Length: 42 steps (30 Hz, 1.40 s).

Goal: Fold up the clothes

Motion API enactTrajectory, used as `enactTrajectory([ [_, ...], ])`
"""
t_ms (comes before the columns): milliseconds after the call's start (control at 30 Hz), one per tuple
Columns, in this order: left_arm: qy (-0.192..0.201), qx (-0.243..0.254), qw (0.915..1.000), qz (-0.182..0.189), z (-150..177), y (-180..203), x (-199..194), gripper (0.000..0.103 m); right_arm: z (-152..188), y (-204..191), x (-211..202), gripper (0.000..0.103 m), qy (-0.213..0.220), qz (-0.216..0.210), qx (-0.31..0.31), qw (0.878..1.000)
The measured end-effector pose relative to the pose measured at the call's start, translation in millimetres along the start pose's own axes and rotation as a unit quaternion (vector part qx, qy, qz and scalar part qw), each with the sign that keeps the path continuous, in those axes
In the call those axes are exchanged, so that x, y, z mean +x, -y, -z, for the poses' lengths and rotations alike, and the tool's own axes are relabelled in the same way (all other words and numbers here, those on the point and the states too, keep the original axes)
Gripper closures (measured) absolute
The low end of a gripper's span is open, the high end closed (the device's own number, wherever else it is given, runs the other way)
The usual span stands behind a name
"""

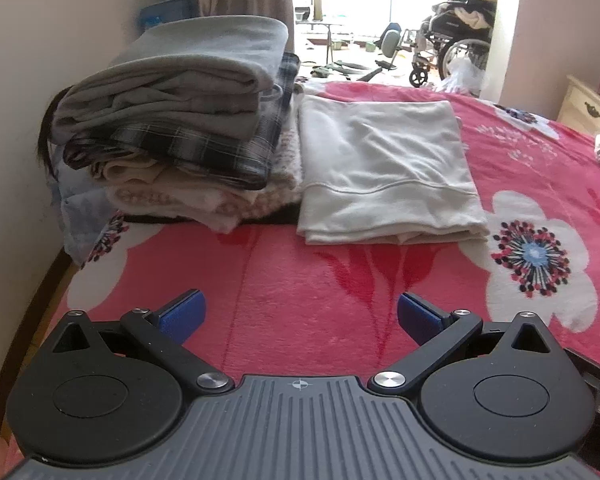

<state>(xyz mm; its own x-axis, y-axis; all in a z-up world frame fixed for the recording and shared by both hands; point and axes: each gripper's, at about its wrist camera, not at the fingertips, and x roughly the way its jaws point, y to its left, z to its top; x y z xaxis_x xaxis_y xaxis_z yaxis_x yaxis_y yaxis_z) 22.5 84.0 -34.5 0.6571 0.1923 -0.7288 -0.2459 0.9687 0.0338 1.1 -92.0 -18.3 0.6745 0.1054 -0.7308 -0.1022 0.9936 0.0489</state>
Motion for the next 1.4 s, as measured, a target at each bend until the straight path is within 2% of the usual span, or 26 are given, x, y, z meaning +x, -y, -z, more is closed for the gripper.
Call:
enactTrajectory([
  [667,-0.001,0.004,0.9999,0.012,3.2,2.6,7.0,0.000,1.8,-6.0,11.7,0.018,-0.010,0.000,-0.015,1.000],
  [1400,-0.007,0.007,0.9999,0.010,6.2,3.8,8.9,0.000,1.8,-7.8,16.8,0.017,-0.016,-0.004,-0.015,1.000],
])
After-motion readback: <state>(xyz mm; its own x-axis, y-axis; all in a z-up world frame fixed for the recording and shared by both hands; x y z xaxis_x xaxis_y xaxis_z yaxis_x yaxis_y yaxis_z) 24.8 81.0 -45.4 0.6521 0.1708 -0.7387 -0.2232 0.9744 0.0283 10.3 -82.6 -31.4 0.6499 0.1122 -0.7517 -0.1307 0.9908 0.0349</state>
